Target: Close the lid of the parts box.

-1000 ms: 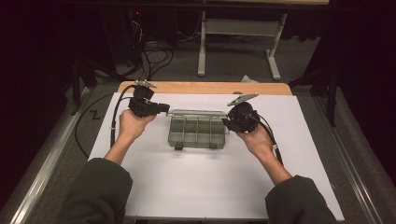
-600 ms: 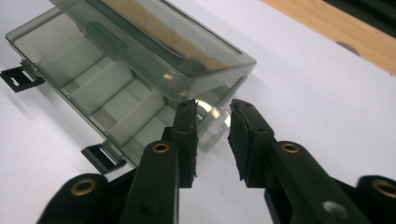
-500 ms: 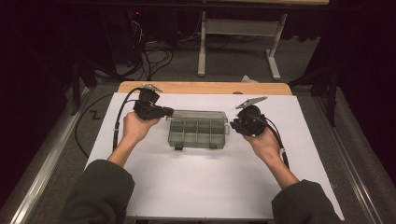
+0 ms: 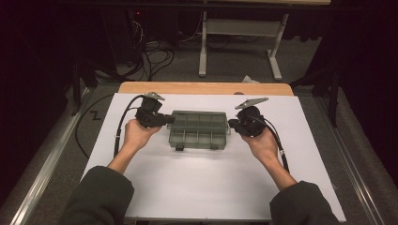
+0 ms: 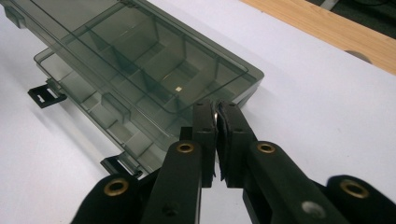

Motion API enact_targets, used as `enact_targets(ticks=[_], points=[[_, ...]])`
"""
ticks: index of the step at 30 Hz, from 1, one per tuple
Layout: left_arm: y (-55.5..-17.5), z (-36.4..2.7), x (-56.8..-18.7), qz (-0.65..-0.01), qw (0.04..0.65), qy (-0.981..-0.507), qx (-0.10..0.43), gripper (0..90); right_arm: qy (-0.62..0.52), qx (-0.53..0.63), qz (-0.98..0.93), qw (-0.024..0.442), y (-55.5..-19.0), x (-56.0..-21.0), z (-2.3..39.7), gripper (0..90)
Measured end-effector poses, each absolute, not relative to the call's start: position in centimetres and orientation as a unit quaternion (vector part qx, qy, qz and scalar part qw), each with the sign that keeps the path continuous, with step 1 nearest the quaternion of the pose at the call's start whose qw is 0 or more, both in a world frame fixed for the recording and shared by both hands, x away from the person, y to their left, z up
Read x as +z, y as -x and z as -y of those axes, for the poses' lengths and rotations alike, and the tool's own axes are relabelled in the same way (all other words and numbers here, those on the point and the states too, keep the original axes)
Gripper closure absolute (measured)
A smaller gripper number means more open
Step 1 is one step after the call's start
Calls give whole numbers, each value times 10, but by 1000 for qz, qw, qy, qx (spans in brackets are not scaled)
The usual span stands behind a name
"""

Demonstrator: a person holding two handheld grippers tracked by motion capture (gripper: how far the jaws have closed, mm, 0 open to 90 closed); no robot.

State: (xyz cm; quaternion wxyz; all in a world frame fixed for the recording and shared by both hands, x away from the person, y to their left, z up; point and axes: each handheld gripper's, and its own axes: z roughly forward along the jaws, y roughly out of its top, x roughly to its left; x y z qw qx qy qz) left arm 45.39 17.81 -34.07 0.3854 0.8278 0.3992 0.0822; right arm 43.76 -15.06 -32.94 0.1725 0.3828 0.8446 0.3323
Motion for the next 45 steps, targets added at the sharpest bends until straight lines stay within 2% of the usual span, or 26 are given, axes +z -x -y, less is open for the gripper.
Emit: enact_targets(ticks=[17, 45], points=[[-427, -167, -366, -383, 363, -844, 100, 851, -372, 328, -856, 144, -427, -358, 143, 889], [-412, -166, -383, -378, 357, -846, 119, 850, -363, 319, -862, 151, -422, -378, 139, 900]])
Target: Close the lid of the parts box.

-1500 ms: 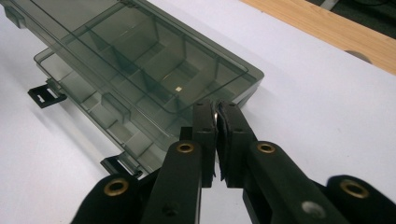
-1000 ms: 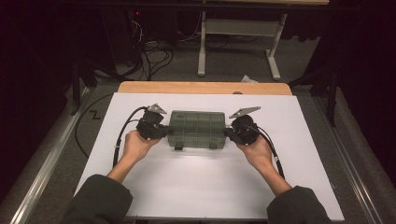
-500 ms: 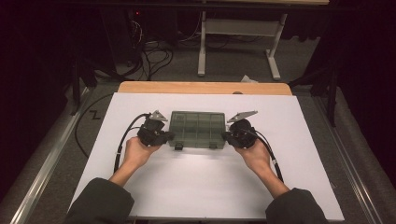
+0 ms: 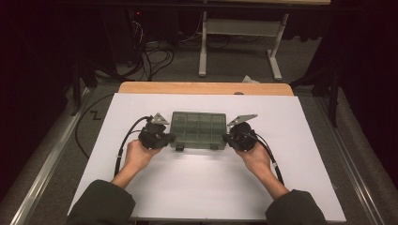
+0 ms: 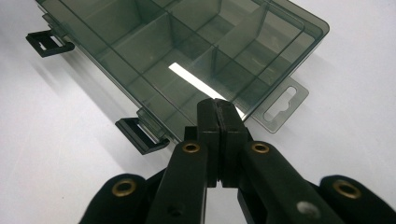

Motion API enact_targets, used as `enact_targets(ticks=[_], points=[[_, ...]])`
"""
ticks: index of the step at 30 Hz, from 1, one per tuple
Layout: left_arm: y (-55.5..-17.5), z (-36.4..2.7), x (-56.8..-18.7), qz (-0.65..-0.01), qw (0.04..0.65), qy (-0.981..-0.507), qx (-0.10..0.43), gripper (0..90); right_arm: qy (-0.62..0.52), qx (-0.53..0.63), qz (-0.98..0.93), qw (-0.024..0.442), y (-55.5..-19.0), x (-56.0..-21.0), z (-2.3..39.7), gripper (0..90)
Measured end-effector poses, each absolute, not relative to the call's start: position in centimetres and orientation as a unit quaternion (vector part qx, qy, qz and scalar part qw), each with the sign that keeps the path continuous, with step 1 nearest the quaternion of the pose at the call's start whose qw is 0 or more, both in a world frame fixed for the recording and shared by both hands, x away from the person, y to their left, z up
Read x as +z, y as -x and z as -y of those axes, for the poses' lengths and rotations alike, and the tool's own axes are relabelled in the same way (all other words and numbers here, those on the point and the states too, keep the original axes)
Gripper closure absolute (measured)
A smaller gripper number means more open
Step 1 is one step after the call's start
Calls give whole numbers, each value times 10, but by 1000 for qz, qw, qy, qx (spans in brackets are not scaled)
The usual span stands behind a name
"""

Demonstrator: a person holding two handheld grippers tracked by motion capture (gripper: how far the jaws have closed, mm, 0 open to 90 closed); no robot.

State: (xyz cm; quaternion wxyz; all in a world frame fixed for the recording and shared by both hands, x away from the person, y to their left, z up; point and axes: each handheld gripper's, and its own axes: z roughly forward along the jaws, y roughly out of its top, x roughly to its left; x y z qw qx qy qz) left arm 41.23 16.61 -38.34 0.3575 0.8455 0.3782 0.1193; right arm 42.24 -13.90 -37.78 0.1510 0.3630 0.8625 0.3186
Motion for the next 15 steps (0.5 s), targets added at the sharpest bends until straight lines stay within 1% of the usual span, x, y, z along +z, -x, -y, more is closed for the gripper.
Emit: enact_targets(ticks=[4, 9, 15], points=[[-411, -166, -384, -377, 359, -845, 120, 849, -353, 310, -867, 167, -420, -378, 137, 900], [-412, -166, -384, -377, 361, -845, 117, 848, -354, 314, -866, 160, -421, -377, 138, 900], [-411, -164, -383, -377, 360, -845, 121, 813, -352, 316, -866, 162, -419, -375, 139, 896]])
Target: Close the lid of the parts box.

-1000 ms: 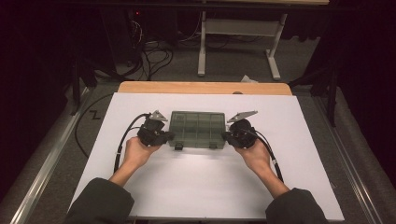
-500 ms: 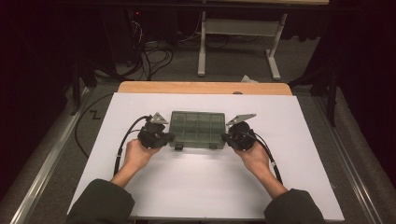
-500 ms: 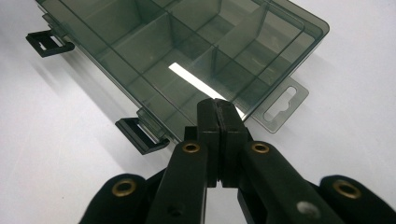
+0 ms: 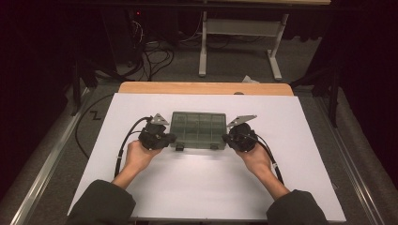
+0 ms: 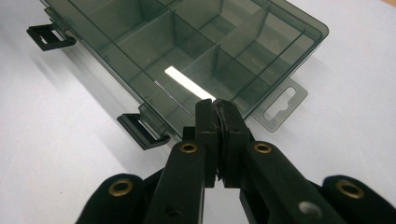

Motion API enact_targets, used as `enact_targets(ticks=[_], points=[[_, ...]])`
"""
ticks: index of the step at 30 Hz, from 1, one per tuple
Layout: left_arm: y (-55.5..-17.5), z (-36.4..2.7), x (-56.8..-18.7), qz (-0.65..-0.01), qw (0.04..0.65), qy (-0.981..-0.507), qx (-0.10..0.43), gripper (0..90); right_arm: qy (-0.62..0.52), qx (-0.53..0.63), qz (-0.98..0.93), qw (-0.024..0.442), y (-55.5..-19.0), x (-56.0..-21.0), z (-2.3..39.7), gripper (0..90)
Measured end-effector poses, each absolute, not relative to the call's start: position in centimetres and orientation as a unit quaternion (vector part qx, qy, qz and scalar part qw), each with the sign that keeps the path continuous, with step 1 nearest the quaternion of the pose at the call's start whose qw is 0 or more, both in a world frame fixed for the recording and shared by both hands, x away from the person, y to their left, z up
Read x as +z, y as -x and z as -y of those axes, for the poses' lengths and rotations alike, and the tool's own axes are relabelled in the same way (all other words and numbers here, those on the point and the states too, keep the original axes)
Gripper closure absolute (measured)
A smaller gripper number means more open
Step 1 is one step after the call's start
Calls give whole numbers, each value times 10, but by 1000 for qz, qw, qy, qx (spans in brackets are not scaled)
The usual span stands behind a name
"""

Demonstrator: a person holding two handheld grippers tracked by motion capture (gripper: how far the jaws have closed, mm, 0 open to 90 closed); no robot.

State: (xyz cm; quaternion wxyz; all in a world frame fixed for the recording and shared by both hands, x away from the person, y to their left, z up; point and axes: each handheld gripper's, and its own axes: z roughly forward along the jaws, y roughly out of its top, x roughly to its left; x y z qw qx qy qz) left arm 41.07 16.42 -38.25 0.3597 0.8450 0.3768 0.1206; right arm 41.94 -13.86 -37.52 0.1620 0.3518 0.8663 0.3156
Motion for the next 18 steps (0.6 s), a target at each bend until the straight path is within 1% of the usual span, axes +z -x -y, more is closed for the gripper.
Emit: enact_targets(ticks=[12, 18], points=[[-402, -167, -370, -372, 387, -834, 130, 712, -361, 350, -848, 166, -413, -361, 151, 766], [-396, -170, -363, -370, 398, -827, 144, 624, -363, 378, -835, 168, -407, -352, 157, 696]])
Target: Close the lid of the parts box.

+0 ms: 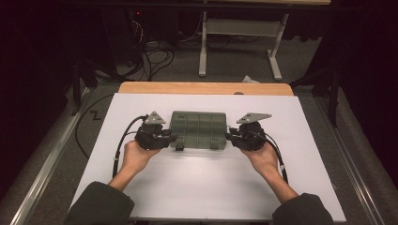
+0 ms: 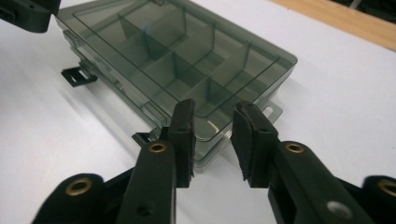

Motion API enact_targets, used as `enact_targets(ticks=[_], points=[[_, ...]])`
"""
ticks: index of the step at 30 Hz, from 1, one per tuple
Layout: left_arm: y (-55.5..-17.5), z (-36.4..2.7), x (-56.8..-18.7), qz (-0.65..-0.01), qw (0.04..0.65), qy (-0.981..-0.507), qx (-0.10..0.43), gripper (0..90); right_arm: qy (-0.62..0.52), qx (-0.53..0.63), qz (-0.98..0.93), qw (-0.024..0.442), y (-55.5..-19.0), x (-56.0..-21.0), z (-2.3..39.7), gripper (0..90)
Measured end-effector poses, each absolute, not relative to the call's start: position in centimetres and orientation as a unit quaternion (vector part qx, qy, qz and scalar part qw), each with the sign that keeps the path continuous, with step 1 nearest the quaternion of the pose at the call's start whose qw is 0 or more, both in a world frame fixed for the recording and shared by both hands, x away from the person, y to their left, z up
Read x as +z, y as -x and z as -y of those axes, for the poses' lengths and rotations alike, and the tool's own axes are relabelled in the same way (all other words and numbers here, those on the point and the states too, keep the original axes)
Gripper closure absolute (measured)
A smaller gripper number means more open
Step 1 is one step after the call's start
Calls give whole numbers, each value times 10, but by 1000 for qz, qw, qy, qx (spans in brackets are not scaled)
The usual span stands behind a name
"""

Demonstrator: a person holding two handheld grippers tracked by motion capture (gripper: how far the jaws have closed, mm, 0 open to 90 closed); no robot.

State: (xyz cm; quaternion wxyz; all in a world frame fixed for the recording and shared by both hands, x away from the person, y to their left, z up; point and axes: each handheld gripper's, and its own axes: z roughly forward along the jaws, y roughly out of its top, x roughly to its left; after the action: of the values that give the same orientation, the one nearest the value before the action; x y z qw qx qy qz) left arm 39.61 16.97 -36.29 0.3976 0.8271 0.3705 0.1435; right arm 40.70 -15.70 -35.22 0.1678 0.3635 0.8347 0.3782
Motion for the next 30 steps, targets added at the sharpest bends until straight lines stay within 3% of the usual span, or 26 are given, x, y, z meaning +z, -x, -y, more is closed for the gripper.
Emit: enact_targets(ticks=[11, 30], points=[[-385, -178, -351, -382, 418, -809, 157, 447, -367, 412, -816, 174, -397, -342, 174, 573], [-364, -190, -341, -375, 445, -794, 171, 394, -374, 450, -786, 200, -376, -337, 206, 450]])
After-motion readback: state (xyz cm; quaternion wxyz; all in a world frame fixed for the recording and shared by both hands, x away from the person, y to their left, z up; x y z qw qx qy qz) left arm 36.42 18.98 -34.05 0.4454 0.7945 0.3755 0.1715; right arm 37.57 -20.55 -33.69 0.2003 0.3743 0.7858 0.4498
